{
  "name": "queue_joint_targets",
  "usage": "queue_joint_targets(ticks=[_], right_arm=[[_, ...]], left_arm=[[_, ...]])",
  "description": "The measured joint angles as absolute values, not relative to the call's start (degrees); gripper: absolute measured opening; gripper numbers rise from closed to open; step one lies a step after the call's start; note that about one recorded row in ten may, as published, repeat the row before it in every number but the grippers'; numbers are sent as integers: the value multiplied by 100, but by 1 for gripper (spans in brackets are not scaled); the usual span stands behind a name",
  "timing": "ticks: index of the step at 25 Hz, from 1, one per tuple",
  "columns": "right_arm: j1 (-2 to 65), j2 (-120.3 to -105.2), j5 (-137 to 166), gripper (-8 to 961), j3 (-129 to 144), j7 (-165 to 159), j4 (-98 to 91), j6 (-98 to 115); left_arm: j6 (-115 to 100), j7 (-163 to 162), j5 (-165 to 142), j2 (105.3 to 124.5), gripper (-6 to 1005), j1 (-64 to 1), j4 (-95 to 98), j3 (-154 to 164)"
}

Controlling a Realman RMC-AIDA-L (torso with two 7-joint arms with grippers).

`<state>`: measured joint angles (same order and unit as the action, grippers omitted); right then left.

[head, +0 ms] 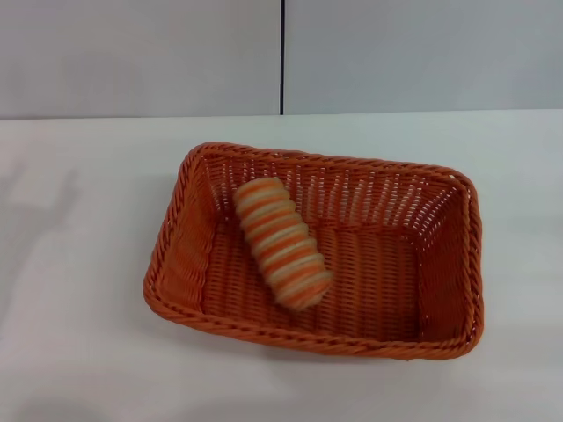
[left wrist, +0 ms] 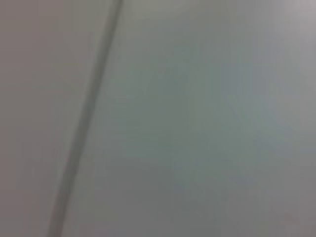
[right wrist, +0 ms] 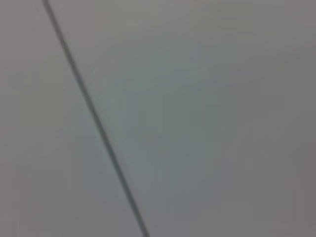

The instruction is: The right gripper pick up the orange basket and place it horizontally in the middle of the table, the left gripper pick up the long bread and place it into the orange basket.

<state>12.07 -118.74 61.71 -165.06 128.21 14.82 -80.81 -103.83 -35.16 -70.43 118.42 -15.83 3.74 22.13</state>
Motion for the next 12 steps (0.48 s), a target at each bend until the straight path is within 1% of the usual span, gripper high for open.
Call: queue_joint_targets(ticks=[4, 6, 9, 12], right_arm=[[1213, -11874, 5691, 406, -16506, 13011, 1248, -8009], [1215, -11875, 5454, 406, -16506, 13135, 1140, -7967], [1214, -11876, 5340, 406, -16502, 13473, 1049, -7903], [1232, -11882, 5301, 406, -16505, 13896, 1021, -7878]], left_arm=[[-10097, -2827, -6868, 11844, 802, -1388, -64, 925], [-10097, -2827, -6868, 11844, 802, -1388, -64, 925], [-9604, -2625, -6836, 11856, 802, -1232, -355, -101], [-9411, -2354, -6836, 11855, 802, -1198, -404, -224]])
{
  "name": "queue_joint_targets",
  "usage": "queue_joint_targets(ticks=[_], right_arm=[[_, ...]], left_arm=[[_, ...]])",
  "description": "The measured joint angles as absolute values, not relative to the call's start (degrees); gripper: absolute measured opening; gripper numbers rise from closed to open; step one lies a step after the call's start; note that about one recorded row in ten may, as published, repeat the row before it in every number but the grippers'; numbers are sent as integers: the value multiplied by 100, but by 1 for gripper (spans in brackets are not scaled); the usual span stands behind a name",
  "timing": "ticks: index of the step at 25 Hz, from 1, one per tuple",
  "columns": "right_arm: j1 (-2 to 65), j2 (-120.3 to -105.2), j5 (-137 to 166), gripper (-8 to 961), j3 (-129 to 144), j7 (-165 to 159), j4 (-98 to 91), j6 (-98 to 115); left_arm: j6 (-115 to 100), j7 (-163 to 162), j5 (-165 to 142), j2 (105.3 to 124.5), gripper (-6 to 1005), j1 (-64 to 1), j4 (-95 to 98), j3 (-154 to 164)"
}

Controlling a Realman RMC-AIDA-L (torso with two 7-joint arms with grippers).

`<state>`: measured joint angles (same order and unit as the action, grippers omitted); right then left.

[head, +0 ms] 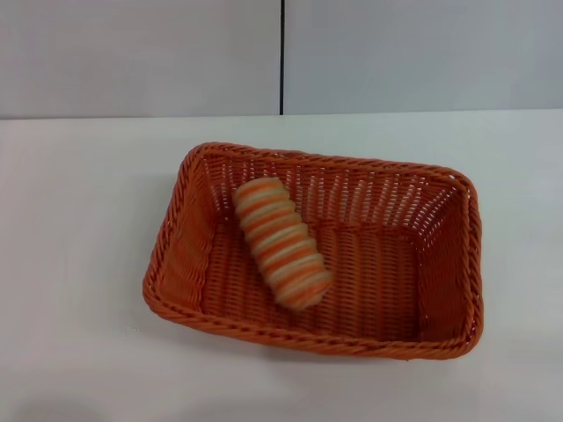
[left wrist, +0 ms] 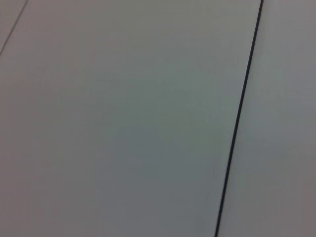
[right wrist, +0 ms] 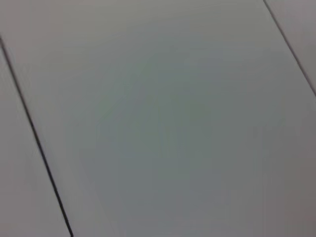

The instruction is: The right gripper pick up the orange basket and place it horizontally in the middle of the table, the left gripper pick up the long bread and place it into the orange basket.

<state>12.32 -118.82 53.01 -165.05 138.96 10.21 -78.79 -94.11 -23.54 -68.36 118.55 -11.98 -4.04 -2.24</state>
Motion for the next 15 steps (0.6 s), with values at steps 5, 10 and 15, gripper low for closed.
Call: queue_joint_targets(ticks=[5, 10, 15], right_arm=[[1421, -11893, 5127, 406, -16506, 14609, 752, -7877], [1642, -11893, 4728, 406, -16506, 14947, 468, -7794], [1749, -11891, 4694, 406, -16506, 14956, 458, -7641]], left_arm=[[-9076, -2066, -6819, 11863, 802, -1160, -595, -672], [-8890, -1898, -6819, 11873, 802, -1154, -652, -889], [-8760, -1741, -6820, 11874, 802, -1152, -708, -1208]])
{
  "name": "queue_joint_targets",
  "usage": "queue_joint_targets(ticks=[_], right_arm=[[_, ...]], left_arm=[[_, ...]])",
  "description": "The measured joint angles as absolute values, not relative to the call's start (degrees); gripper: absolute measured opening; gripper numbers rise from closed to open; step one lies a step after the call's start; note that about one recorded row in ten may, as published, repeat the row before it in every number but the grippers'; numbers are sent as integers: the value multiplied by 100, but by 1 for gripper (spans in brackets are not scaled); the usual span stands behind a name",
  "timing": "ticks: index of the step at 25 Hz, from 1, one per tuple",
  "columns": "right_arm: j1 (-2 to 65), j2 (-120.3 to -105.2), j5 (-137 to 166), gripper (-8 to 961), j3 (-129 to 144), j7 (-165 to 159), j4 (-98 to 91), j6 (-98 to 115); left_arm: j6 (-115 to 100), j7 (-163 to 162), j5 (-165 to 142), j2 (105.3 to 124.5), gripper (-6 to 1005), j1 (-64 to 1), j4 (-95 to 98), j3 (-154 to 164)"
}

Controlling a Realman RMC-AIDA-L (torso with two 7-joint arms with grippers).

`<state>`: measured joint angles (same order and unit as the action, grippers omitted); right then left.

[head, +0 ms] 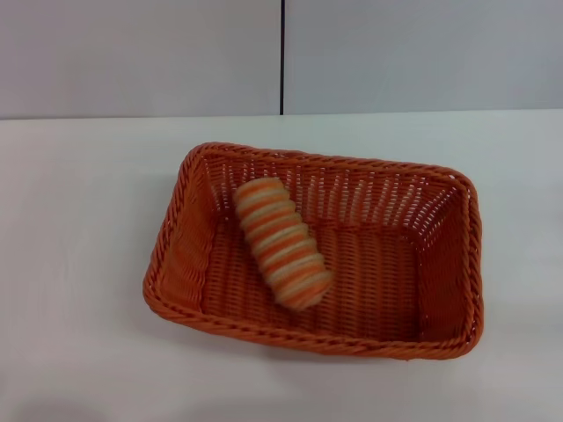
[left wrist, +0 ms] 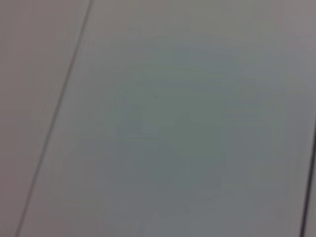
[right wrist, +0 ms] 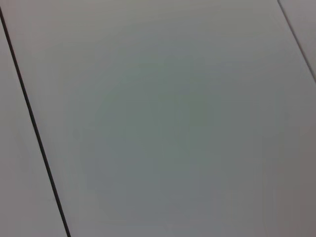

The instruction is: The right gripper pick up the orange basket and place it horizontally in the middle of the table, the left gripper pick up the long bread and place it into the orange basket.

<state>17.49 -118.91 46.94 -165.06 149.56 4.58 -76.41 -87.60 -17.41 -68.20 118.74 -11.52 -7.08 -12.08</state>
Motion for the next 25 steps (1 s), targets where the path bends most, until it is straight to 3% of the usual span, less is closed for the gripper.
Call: queue_joint_targets(ticks=[25], right_arm=[[2048, -11873, 3717, 406, -16497, 15641, 446, -6785]], left_arm=[[-8366, -1722, -6878, 11856, 802, -1303, -780, -1672]])
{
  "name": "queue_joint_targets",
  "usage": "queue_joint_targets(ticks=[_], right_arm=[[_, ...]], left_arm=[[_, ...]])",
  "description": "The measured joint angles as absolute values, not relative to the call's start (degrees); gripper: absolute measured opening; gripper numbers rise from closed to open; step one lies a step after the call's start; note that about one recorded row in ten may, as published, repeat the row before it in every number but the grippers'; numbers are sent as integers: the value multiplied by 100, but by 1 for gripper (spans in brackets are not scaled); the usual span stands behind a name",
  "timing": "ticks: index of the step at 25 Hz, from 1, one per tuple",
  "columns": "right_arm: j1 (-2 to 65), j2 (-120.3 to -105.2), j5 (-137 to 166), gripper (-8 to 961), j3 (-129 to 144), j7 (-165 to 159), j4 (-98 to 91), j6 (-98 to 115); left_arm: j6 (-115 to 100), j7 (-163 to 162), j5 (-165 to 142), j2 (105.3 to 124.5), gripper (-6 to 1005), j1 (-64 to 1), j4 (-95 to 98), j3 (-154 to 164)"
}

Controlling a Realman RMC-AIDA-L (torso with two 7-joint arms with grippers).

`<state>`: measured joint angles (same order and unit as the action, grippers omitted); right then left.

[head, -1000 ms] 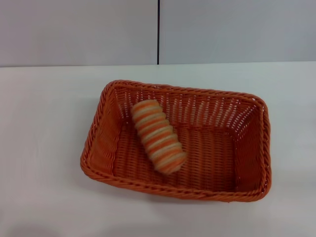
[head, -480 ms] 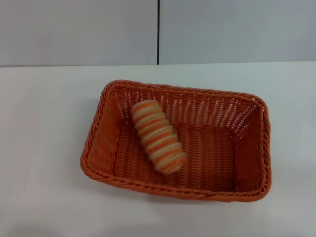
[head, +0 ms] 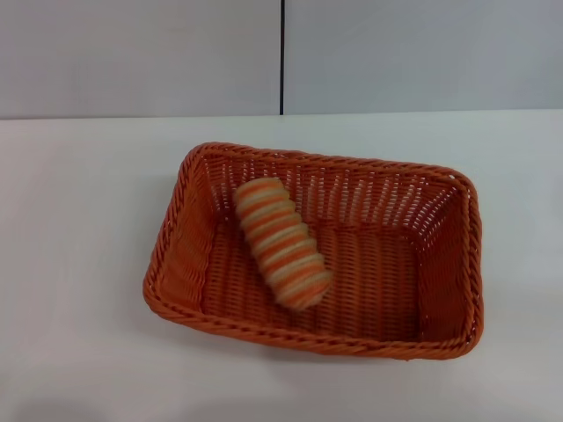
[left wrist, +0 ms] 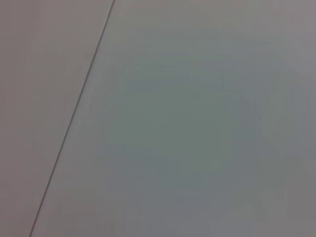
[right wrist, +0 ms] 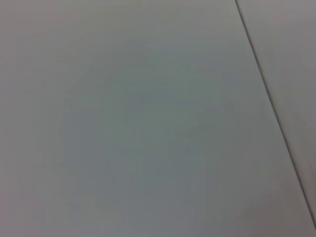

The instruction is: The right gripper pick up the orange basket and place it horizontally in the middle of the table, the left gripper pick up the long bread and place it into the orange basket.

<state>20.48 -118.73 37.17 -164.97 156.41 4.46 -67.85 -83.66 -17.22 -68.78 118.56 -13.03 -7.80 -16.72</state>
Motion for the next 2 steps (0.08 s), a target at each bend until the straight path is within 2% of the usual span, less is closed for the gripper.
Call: queue_joint_targets(ticks=[2], right_arm=[[2049, -11874, 3717, 406, -16497, 15642, 446, -6785]], left_arm=[[-8313, -1722, -6881, 11856, 802, -1333, -764, -1661]])
